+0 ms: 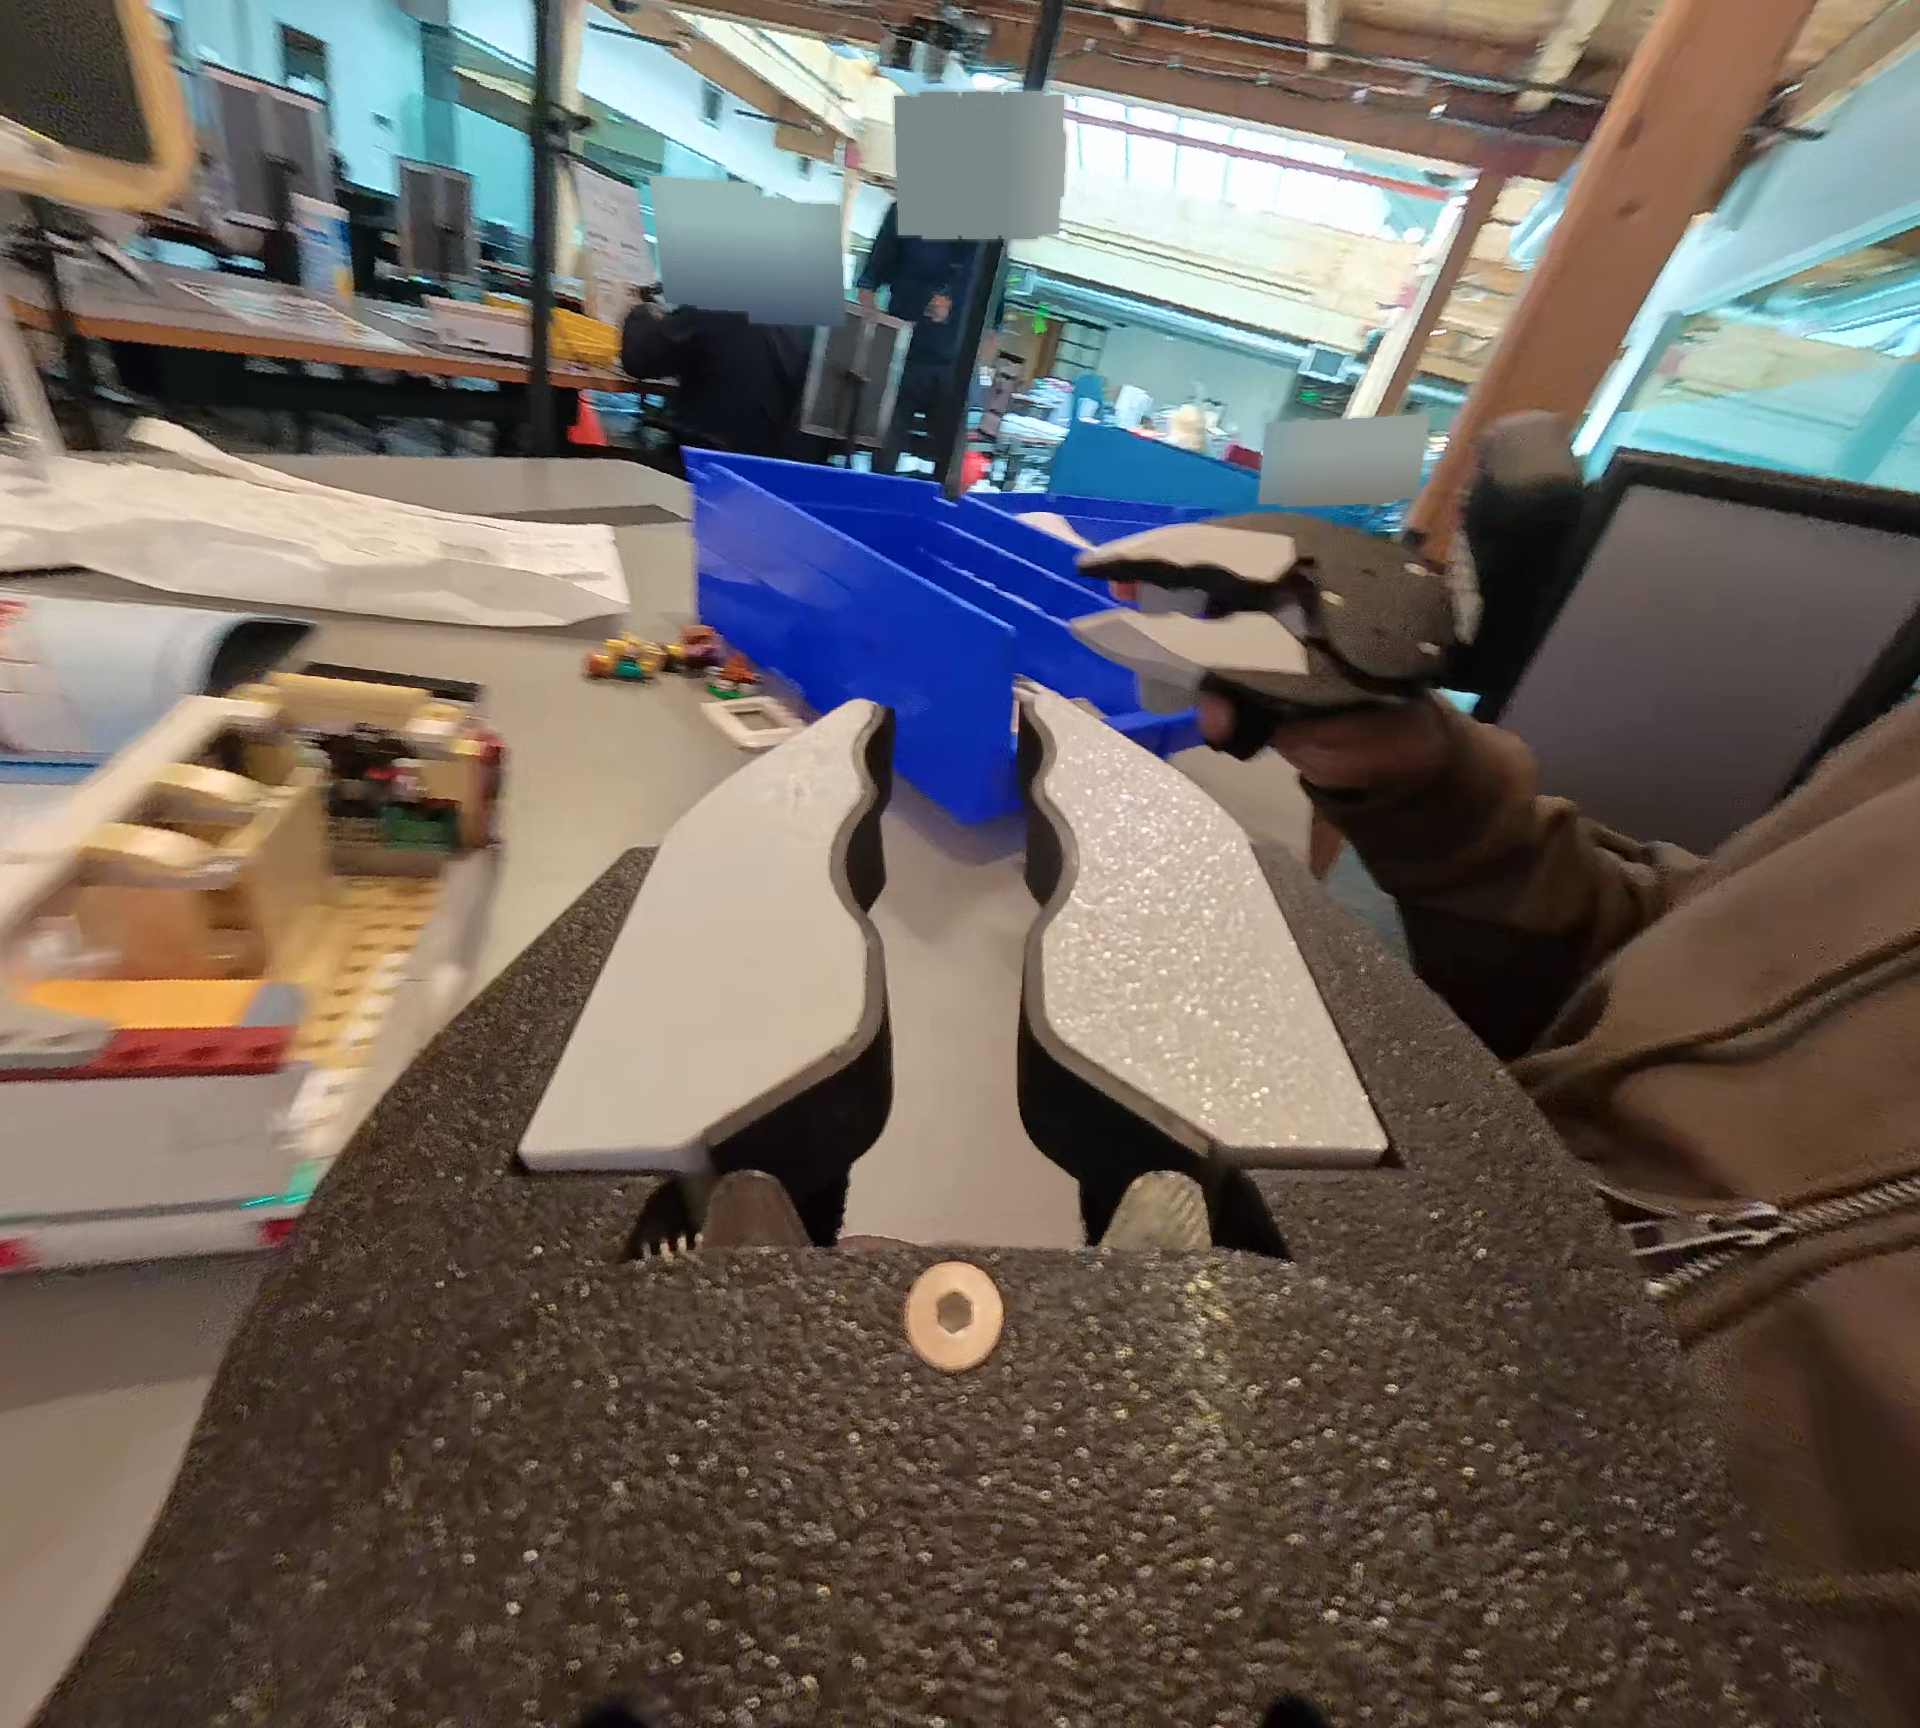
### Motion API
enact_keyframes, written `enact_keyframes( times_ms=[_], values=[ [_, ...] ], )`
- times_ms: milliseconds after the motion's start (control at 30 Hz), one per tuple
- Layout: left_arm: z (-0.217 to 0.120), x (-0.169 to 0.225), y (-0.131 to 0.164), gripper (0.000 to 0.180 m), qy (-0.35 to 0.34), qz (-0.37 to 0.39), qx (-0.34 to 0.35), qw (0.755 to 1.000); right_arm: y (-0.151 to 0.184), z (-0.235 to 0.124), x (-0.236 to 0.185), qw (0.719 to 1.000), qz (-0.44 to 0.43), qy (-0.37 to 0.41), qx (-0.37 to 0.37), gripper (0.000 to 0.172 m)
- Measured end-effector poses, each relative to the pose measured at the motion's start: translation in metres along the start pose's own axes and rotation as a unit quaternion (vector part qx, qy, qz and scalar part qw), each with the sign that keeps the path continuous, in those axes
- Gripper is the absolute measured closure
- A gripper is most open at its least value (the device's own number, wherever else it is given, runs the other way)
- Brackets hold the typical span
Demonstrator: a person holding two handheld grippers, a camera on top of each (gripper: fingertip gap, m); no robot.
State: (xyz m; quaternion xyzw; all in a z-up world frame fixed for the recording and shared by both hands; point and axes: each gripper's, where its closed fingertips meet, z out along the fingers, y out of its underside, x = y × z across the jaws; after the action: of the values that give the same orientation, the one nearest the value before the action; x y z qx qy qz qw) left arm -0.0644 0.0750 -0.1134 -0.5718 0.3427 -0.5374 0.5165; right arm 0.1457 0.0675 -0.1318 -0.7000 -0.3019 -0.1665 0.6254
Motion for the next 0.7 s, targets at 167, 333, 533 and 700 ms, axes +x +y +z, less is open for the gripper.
enact_keyframes(
  times_ms=[167, 333, 533, 700],
  values=[
    [-0.027, -0.051, -0.032, 0.155, -0.085, 0.063, -0.019, 0.994, -0.044, 0.017, -0.102, 0.983, -0.086, -0.155, 0.052, 0.148],
    [-0.048, -0.136, -0.052, 0.136, -0.185, 0.099, -0.122, 0.97, -0.074, 0.04, -0.166, 0.954, -0.133, -0.261, 0.069, 0.148],
    [-0.048, -0.25, -0.058, 0.115, -0.269, 0.104, -0.236, 0.928, -0.099, 0.089, -0.193, 0.947, -0.065, -0.311, 0.053, 0.153],
    [-0.04, -0.285, -0.009, 0.108, -0.276, 0.053, -0.254, 0.925, -0.091, 0.11, -0.201, 0.948, -0.033, -0.314, 0.041, 0.153]
  ],
)
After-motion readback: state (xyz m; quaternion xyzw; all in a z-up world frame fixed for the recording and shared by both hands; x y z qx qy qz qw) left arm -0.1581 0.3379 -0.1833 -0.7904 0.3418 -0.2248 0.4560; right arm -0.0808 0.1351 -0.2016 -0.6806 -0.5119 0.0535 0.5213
